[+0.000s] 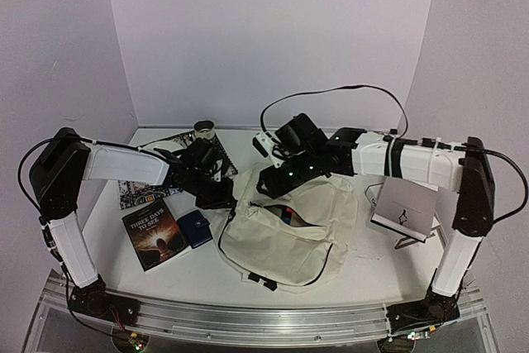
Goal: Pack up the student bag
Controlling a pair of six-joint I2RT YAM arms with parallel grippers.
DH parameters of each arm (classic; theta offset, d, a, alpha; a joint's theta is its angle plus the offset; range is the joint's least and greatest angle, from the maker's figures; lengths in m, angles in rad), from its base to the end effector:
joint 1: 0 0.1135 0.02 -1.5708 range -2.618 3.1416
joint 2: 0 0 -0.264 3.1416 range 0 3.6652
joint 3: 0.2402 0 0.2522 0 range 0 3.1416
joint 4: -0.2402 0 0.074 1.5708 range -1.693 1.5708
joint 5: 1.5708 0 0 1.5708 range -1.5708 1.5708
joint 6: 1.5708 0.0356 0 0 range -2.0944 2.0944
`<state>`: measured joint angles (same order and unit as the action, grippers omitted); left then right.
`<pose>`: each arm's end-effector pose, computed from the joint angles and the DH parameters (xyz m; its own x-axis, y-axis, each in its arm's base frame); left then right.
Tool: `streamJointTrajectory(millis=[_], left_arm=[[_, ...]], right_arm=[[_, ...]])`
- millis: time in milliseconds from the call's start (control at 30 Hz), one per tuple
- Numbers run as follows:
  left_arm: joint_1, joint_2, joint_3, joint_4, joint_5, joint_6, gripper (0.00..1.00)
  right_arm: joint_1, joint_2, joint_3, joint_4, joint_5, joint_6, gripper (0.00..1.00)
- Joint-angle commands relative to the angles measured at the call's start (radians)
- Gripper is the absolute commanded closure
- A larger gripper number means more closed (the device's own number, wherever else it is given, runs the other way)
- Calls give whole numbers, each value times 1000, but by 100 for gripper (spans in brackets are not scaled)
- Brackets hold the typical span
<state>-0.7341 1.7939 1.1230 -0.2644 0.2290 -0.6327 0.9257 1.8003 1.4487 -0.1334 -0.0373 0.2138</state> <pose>0.2708 -0.2553 0.1782 -0.9268 0.0606 -0.3707 0.2535 0.8291 -0.4983 0.2561 0.3425 0.2915 -0.4476 -0.2421 -0.8608 -0.7402 0.6405 0.2047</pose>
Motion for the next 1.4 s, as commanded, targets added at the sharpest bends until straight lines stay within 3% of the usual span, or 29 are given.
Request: streamJointTrajectory(millis=[0, 200, 533, 733, 900, 1133, 1367], left_arm=[[-3, -46, -35, 29, -33, -21, 100], [-2, -25, -35, 27, -45, -18, 94], [-3, 17, 19, 20, -67, 3, 62], [-3, 93, 79, -5, -58, 23, 51], [-2, 160, 105, -19, -36, 27, 50], [-2, 203, 89, -25, -30, 14, 53], [-2, 241, 81, -25, -43, 4, 68]], right_arm=[[-2, 108, 76, -72, -36, -19, 59], [-2, 179, 46, -69, 5, -3, 71], [-4, 194, -117, 26, -23, 58, 74], [-5, 184, -150, 80, -63, 67, 78], [-5, 168, -176, 141, -114, 68, 82], [-6, 173, -186, 227, -116, 99, 76], [-7, 135, -160, 218, -138, 100, 75]])
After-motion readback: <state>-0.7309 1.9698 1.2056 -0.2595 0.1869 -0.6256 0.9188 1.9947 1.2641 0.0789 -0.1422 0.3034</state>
